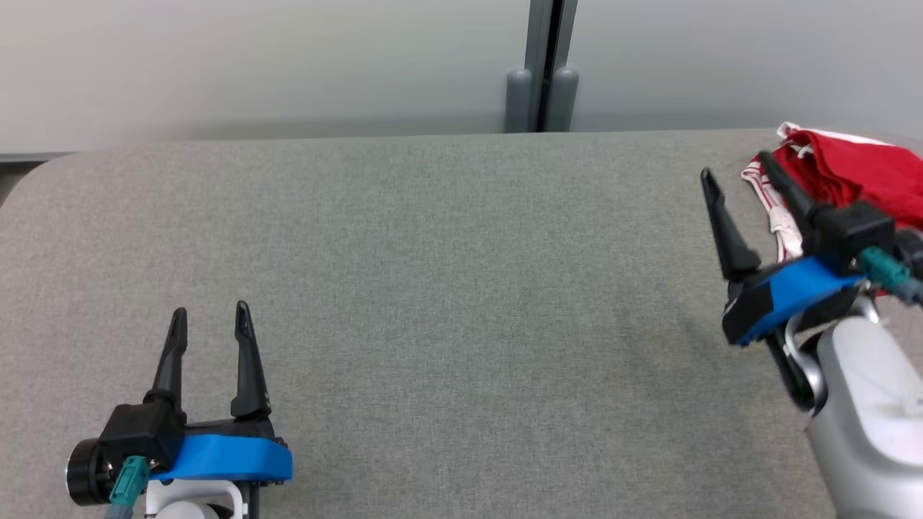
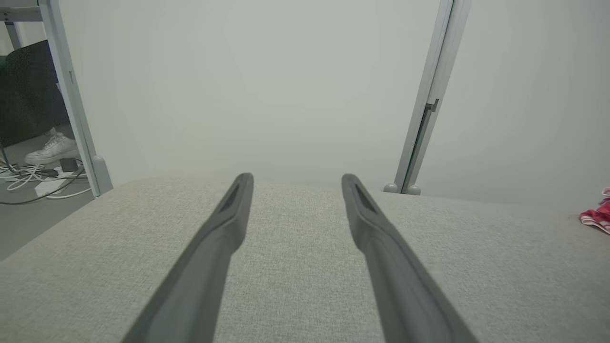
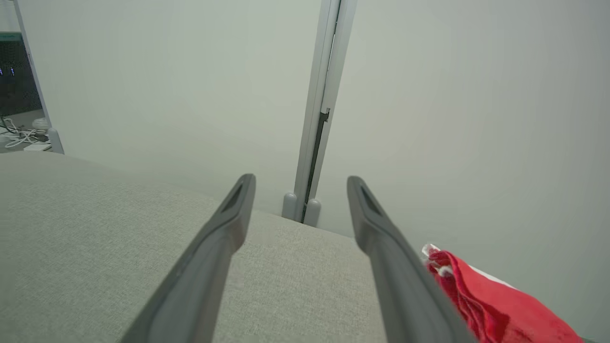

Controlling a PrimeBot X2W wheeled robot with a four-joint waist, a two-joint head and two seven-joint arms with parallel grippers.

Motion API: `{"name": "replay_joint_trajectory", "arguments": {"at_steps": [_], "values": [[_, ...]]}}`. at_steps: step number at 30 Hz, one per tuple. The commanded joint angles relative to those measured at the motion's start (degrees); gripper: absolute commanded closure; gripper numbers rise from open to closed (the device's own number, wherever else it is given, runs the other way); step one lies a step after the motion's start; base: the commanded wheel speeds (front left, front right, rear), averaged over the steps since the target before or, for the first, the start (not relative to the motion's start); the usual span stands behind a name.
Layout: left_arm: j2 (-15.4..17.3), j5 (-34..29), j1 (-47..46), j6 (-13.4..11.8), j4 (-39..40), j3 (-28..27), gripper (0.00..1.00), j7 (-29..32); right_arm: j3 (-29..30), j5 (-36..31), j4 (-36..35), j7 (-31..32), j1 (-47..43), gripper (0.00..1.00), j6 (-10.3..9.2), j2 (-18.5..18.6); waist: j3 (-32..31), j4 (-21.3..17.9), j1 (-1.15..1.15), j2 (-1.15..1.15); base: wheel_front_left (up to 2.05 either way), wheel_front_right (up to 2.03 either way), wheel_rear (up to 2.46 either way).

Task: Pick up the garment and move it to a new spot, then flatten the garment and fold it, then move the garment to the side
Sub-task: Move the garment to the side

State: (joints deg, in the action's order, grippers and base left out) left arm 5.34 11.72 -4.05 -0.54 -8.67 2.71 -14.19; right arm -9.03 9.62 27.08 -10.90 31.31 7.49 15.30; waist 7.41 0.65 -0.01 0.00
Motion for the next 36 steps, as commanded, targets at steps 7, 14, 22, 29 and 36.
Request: {"name": "replay_joint_trajectory", "arguments": {"at_steps": [7,14,22,29,36], "values": [[0.4,0.6,1.7,-0.3,0.4,0.5,0.0,0.5,4.4,0.1,-7.6,0.9,-11.0,0.0,0.02,-3.5,-2.9,-0.9,0.01,0.0,0.0,0.0,0.0],[0.3,0.9,2.9,-0.6,0.7,1.0,0.0,0.8,9.7,-1.7,-17.1,3.5,-20.5,0.0,0.02,-7.7,-4.2,-1.3,0.01,0.0,0.0,0.0,0.0],[0.4,1.3,3.3,-0.5,0.7,1.8,0.0,1.3,11.8,-3.5,-25.1,6.1,-27.8,0.0,0.02,-11.0,-4.9,-1.1,0.01,0.0,0.0,0.0,0.0],[0.6,1.7,3.5,-0.7,0.7,2.4,0.0,1.8,12.9,-3.0,-28.7,7.1,-31.0,0.0,0.02,-12.3,-5.4,-0.7,0.01,0.0,0.0,0.0,0.0],[0.7,2.3,3.4,-0.7,0.9,2.6,0.0,2.1,13.0,-2.1,-28.4,7.2,-31.5,0.0,0.03,-12.4,-5.3,-0.8,0.01,0.0,0.0,0.0,0.0]]}}
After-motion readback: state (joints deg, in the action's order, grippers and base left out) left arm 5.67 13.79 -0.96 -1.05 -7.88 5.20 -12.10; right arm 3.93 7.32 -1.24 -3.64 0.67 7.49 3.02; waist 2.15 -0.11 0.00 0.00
